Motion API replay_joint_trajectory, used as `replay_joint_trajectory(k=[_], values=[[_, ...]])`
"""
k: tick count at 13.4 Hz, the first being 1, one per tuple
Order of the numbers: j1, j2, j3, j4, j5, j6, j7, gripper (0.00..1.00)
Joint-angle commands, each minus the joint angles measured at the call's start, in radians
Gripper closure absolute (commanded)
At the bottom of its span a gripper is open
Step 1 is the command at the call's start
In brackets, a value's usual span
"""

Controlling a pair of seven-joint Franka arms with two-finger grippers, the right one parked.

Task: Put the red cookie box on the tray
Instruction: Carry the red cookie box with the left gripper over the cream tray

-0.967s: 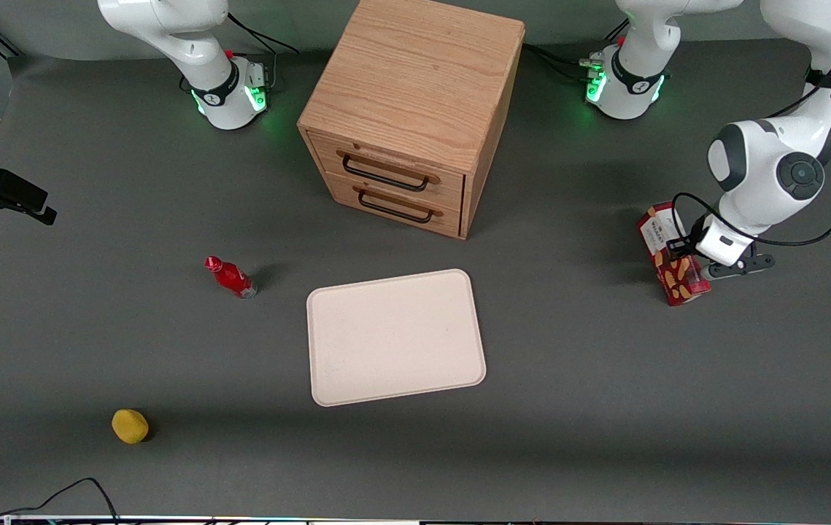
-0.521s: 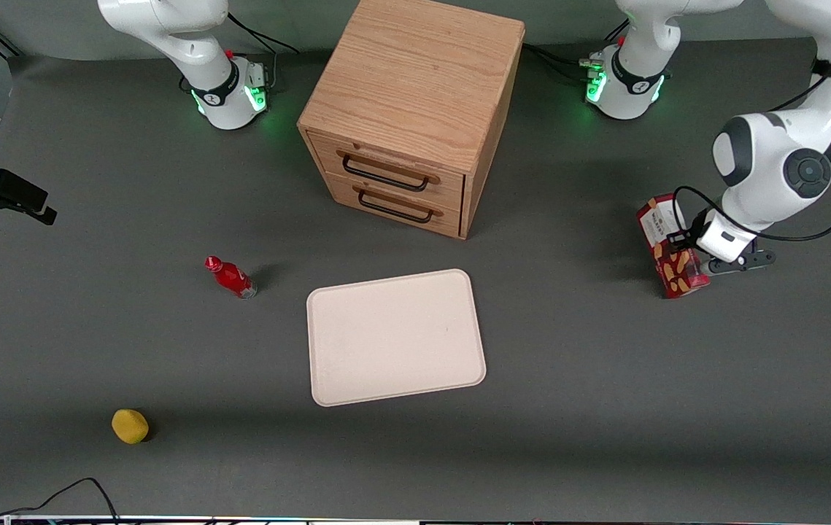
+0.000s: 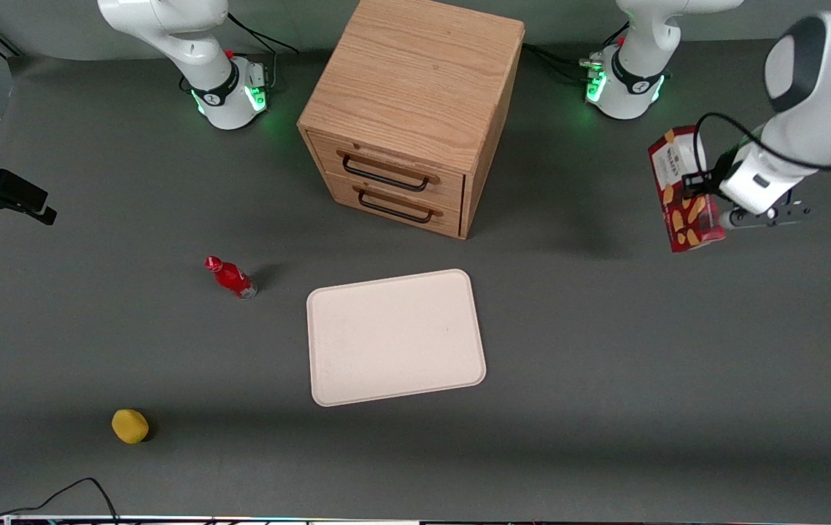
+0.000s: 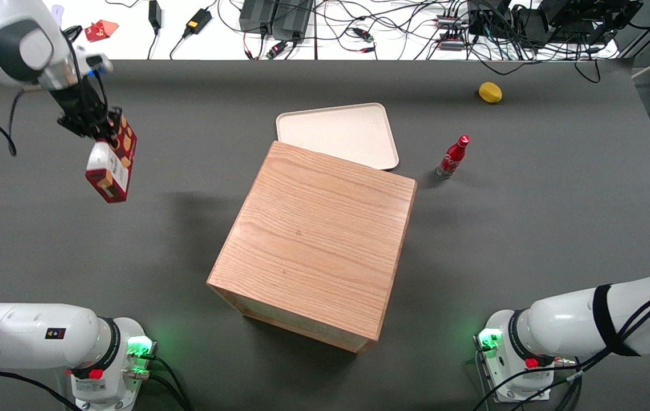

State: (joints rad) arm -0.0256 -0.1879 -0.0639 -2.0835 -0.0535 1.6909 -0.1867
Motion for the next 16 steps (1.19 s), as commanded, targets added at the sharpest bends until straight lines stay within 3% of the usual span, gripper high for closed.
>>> replay_joint_trajectory(k=[1,4,6,8,13,16], values=[[-0.010,0.066,-0.080,0.147,-0.014,-0.089,-0.161,0.76],[-0.022,0.218,-0.201,0.335,-0.077,-0.086,-0.423,0.76],[-0.036,0.397,-0.260,0.551,-0.075,-0.089,-0.587,0.76],[-0.098,0.532,-0.298,0.673,-0.053,-0.059,-0.766,0.76],[-0.319,0.813,-0.300,0.883,0.180,0.139,-1.141,0.74],[-0.388,0.924,-0.294,0.938,0.277,0.243,-1.153,0.73]])
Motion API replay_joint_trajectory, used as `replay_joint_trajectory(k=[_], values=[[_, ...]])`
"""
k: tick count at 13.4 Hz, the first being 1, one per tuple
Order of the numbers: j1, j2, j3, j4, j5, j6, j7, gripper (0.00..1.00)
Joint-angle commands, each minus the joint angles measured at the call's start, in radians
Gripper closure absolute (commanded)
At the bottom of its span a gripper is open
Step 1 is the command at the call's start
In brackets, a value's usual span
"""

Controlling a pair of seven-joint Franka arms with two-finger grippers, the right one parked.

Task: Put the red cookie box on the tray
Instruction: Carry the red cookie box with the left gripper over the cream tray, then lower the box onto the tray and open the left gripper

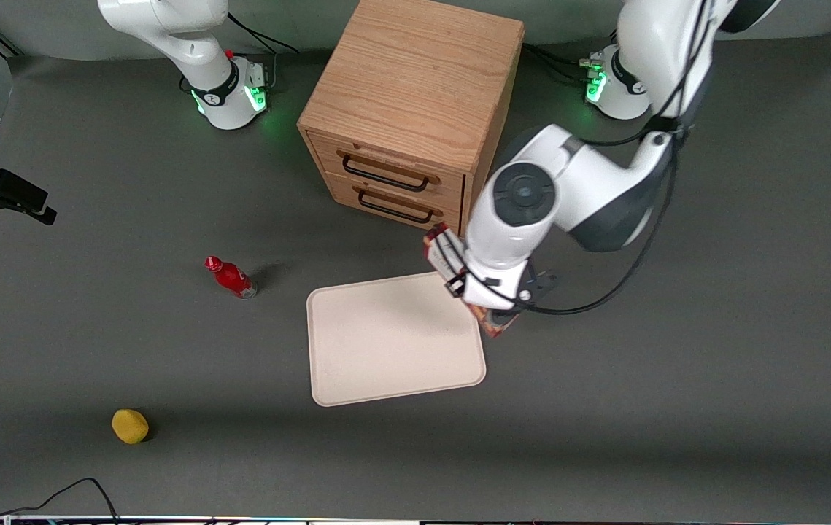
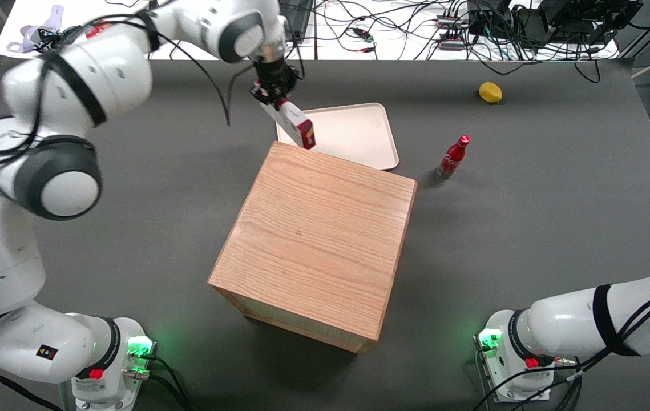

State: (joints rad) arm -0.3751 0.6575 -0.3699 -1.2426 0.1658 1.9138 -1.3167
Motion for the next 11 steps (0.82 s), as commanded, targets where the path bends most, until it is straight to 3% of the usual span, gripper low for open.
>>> replay_joint_trajectory(k=[1,11], values=[[-0.041,0.097,0.011,0.097,0.098,0.040,-0.013,0.73],[-0.062,0.237,0.012,0.071,0.224,0.192,0.059,0.75]])
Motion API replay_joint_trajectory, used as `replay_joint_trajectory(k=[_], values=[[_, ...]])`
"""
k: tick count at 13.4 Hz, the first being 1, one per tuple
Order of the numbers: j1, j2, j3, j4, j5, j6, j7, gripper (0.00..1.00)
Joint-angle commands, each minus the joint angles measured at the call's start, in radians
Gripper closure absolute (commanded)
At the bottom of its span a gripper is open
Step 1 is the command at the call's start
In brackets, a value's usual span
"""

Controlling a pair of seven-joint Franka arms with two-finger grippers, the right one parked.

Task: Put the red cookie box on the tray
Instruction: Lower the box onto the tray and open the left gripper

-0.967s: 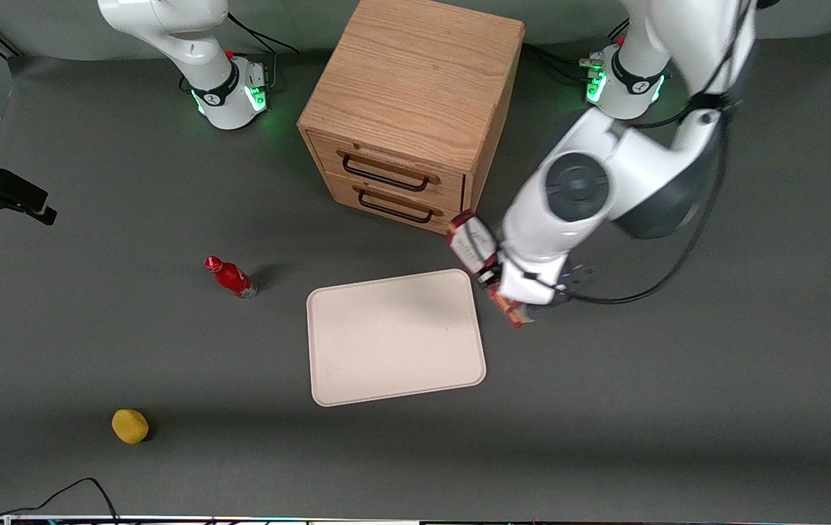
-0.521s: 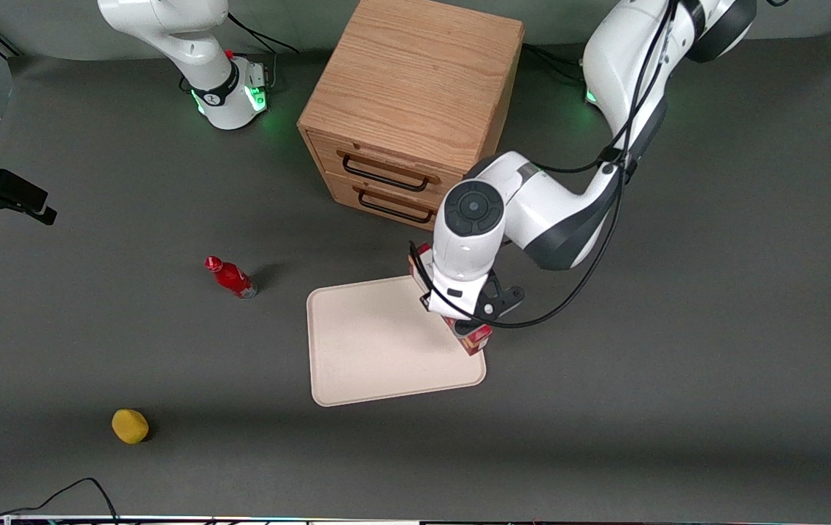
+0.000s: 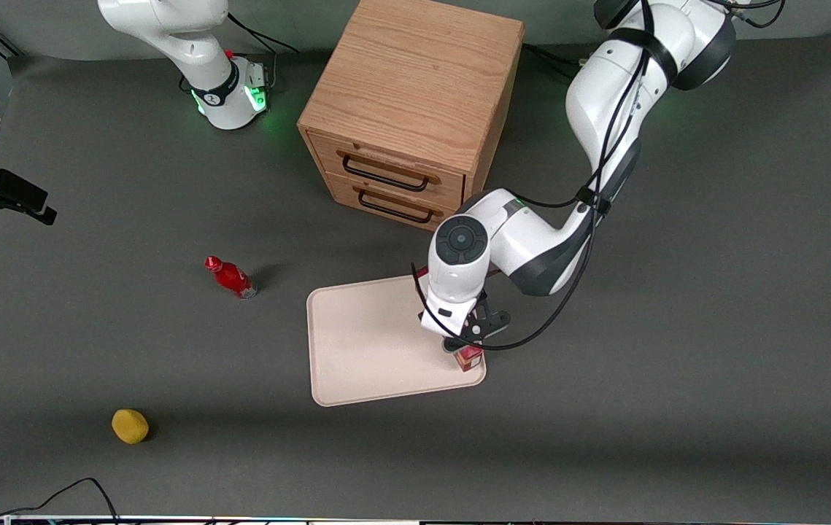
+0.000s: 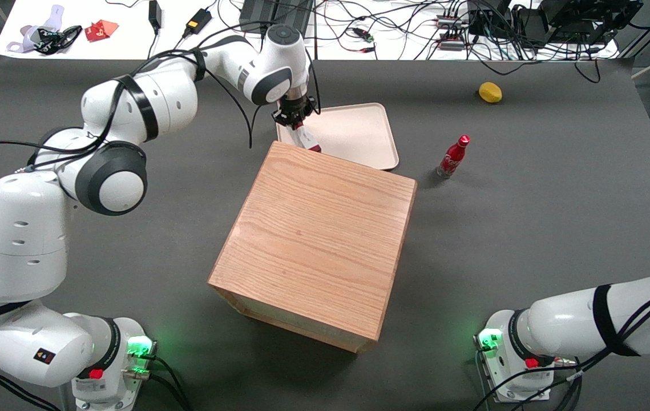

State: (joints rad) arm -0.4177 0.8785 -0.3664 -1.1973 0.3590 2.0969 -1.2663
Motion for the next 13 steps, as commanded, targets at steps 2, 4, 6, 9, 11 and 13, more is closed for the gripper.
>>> replay_joint_trajectory(k=[2,4,6,9,11,13], values=[[-0.019,0.029,0.009,0.022,0.035,0.044,0.007,0.75],[-0.019,0.039,0.012,0.021,0.047,0.052,0.005,0.73],[-0.019,0.043,0.012,0.019,0.054,0.052,0.004,0.38],[-0.006,0.030,0.011,0.018,0.052,0.032,0.013,0.00],[0.017,-0.006,0.004,0.015,0.051,-0.036,0.028,0.00],[0.043,-0.045,-0.015,0.013,0.016,-0.147,0.085,0.00]])
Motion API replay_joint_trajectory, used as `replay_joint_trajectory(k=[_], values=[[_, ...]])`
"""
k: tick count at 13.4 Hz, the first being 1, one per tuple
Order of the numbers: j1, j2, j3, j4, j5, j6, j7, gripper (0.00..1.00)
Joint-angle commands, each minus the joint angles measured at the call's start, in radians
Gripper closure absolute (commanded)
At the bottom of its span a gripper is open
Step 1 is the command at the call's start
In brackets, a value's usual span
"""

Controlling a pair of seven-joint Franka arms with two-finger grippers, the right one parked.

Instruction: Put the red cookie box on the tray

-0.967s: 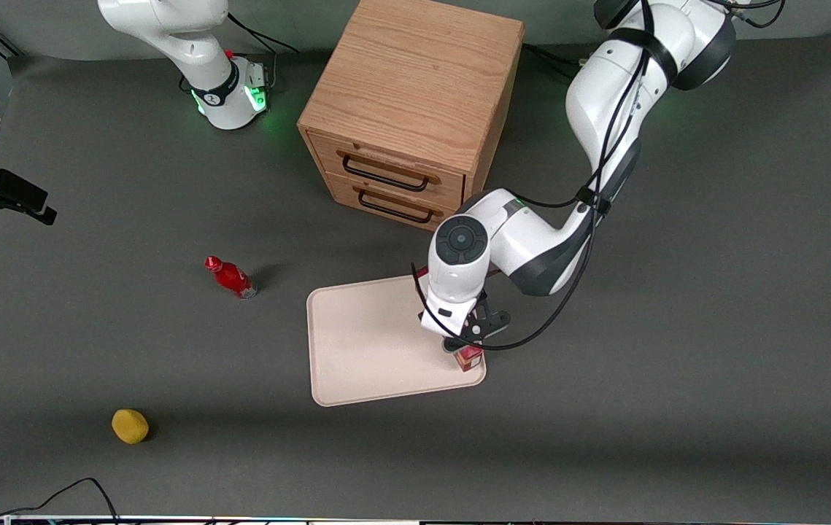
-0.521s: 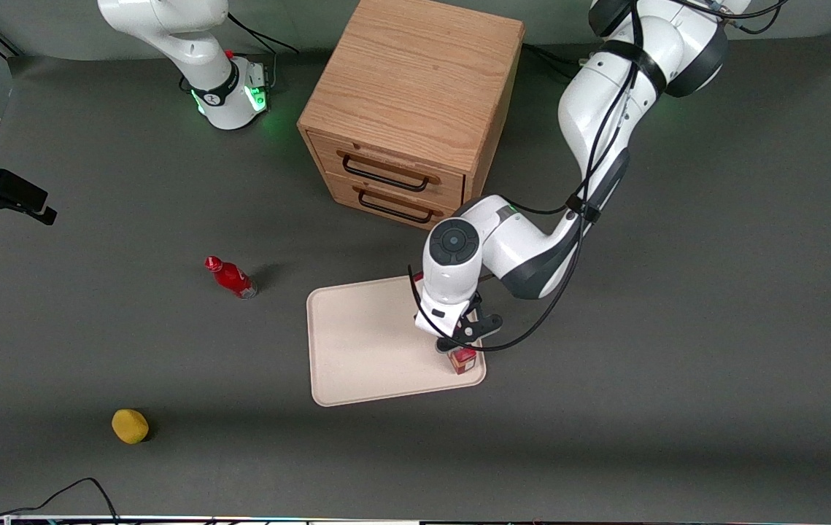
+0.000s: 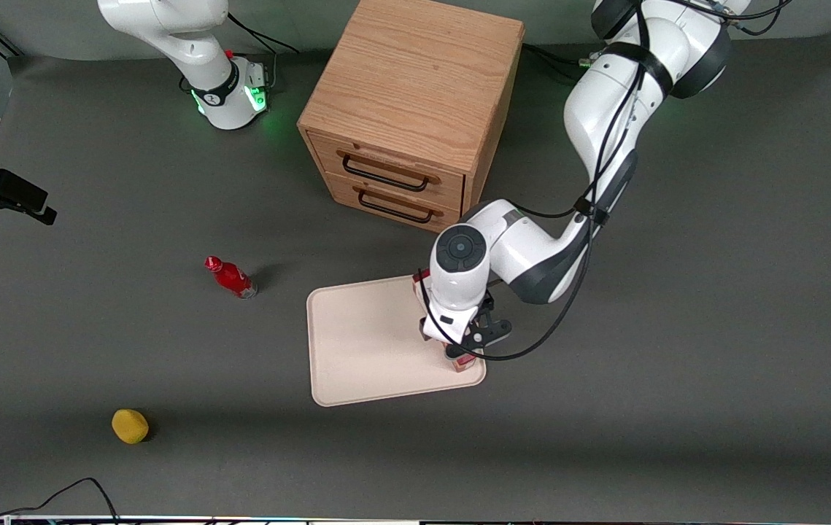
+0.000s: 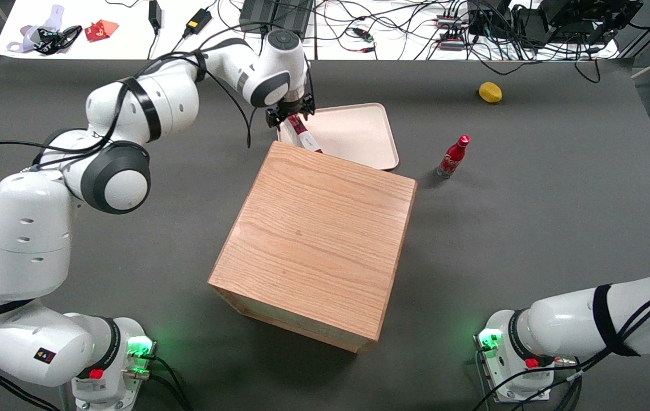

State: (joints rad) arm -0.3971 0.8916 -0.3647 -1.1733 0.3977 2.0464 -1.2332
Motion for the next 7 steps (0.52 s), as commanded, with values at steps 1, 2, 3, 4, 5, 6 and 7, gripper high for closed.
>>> replay_joint_trajectory(k=[1,2,3,4,5,6,7], values=[[0.076,-0.091,-0.052,-0.012,-0.086,-0.148,0.113,0.00],[0.108,-0.139,-0.074,-0.035,-0.124,-0.214,0.180,0.00],[0.131,-0.207,-0.077,-0.084,-0.134,-0.238,0.237,0.00],[0.153,-0.291,-0.077,-0.183,-0.144,-0.226,0.298,0.00],[0.193,-0.369,-0.076,-0.274,-0.173,-0.218,0.376,0.00],[0.251,-0.449,-0.076,-0.355,-0.234,-0.221,0.487,0.00],[0.291,-0.535,-0.066,-0.441,-0.281,-0.222,0.618,0.00]])
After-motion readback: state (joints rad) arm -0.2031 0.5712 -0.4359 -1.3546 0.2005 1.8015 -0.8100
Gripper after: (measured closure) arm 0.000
